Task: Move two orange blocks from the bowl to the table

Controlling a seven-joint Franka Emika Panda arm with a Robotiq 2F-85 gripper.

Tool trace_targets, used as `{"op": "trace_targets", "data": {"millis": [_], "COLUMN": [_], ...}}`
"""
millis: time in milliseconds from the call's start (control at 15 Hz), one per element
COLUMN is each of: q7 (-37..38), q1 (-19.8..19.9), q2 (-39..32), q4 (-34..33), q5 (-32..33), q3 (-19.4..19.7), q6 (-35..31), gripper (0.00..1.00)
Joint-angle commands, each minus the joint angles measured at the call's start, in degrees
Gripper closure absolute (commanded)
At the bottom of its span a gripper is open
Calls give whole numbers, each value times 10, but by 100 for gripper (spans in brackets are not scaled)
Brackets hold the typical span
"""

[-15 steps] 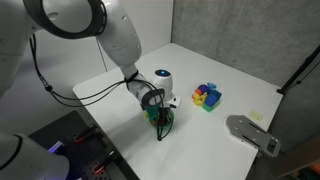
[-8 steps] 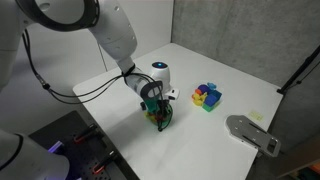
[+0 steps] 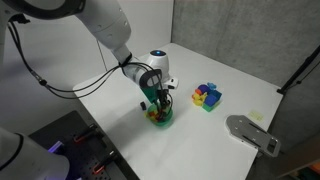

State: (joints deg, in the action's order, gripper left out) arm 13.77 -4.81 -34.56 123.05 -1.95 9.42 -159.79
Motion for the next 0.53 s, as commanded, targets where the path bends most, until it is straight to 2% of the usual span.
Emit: {"op": "trace_targets", "data": {"millis": [0, 267, 467], "q7": [-12, -12, -23], "q1": [3, -9, -10], "q2": [40, 65, 69], "q4": [16, 17, 13], "q5": [7, 11, 3], "q3": [-15, -35, -64], "q6": [26, 40, 36], "gripper": [90, 90, 90]}}
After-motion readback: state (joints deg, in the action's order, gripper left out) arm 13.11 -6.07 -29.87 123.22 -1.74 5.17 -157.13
